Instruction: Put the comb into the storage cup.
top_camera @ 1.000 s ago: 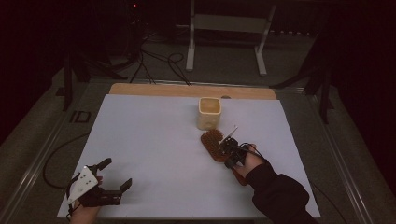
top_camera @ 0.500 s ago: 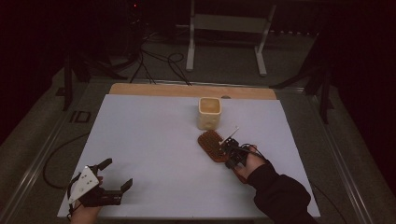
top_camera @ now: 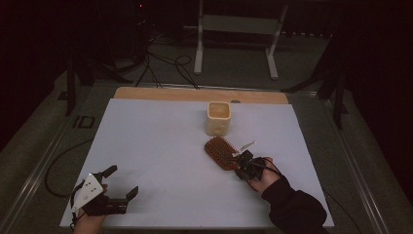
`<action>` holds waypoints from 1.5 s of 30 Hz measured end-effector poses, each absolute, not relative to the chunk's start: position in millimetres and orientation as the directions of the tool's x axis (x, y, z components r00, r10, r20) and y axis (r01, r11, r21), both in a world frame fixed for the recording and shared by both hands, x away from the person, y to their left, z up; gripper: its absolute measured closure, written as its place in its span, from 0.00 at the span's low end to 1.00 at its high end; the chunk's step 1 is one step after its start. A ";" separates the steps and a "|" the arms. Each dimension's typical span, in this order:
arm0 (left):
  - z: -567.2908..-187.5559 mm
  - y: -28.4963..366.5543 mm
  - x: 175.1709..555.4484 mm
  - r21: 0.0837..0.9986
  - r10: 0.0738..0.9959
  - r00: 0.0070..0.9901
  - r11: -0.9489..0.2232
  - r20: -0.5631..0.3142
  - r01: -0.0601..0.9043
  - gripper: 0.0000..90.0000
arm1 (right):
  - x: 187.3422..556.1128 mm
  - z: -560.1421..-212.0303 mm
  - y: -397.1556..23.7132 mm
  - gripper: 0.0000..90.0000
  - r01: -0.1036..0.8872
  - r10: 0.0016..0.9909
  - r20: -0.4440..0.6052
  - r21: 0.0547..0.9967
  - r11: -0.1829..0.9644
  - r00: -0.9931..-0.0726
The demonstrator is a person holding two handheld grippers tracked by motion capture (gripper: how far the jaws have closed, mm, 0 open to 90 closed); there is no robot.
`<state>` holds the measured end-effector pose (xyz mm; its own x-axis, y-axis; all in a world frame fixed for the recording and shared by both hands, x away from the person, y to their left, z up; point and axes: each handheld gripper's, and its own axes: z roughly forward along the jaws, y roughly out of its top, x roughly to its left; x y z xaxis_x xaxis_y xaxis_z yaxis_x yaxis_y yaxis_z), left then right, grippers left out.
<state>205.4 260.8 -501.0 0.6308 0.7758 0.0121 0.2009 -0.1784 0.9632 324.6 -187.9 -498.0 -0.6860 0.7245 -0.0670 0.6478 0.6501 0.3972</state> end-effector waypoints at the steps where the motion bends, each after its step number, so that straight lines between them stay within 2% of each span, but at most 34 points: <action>1: -501.2 260.9 205.4 0.963 0.776 0.631 -0.178 0.011 0.201 0.00 | 323.5 -498.0 -187.8 0.81 0.637 0.719 -0.074 0.407 0.655 -0.691; 8: -501.5 261.2 205.7 0.963 0.776 0.630 -0.176 0.009 0.204 0.00 | 315.0 -489.1 -188.3 0.81 0.593 0.710 -0.080 0.488 0.640 -0.700; 24: -501.9 260.1 206.1 0.962 0.779 0.627 -0.178 0.008 0.209 0.00 | 301.3 -460.2 -209.8 0.81 0.526 0.705 0.024 0.684 0.505 -0.709; 30: -500.7 260.9 207.3 0.965 0.785 0.619 -0.136 -0.032 0.223 0.00 | 295.2 -448.9 -218.7 0.81 0.488 0.691 0.050 0.746 0.454 -0.721; 36: -500.2 256.8 207.8 0.963 0.779 0.627 -0.143 -0.032 0.227 0.00 | 284.2 -443.6 -226.2 0.81 0.415 0.681 0.050 0.825 0.384 -0.731; 41: -499.1 253.1 208.6 0.961 0.774 0.633 -0.149 -0.034 0.234 0.00 | 279.6 -442.2 -229.4 0.81 0.390 0.662 0.069 0.852 0.351 -0.746; 45: -494.2 248.9 208.9 0.957 0.777 0.629 -0.157 -0.033 0.244 0.00 | 272.7 -447.0 -232.7 0.81 0.315 0.660 0.071 0.913 0.259 -0.748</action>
<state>208.9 248.9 -494.2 0.6287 0.7770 -0.0327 0.2435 -0.1568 0.9571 272.7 -232.7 -447.0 -0.7478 0.6601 0.0711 0.3151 0.2586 0.9131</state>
